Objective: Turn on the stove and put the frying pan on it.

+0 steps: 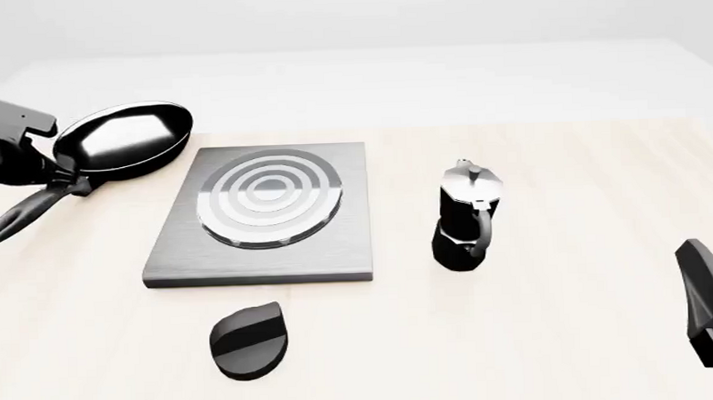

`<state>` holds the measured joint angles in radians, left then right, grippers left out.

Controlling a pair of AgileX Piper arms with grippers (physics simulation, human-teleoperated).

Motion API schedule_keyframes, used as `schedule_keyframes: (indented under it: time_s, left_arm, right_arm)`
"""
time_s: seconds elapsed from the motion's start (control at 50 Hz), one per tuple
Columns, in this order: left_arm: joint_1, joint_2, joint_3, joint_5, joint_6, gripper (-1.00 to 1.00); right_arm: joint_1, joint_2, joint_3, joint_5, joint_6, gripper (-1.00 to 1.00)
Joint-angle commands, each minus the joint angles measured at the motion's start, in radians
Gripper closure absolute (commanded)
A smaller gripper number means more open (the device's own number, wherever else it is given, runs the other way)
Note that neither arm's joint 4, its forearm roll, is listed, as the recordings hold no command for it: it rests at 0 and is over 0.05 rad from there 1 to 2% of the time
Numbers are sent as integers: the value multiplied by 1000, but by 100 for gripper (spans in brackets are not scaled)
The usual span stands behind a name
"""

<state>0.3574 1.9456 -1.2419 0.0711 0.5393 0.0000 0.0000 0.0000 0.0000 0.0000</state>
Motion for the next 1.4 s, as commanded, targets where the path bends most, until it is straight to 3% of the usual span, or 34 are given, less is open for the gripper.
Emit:
schedule_keyframes:
  time_s: [0.02, 1.1, 1.12, 1.4]
  left_arm:
    - [2, 39, 1, -22, 5, -100]
    - [61, 181, 32, -146, 88, -100]
    - [61, 180, 34, -149, 89, 100]
    - [47, 159, 37, -137, 81, 100]
  right_arm:
    - [0, 0, 0, 0, 0, -100]
    - [0, 0, 0, 0, 0, -100]
    - [0, 0, 0, 0, 0, -100]
    - [0, 0, 0, 0, 0, -100]
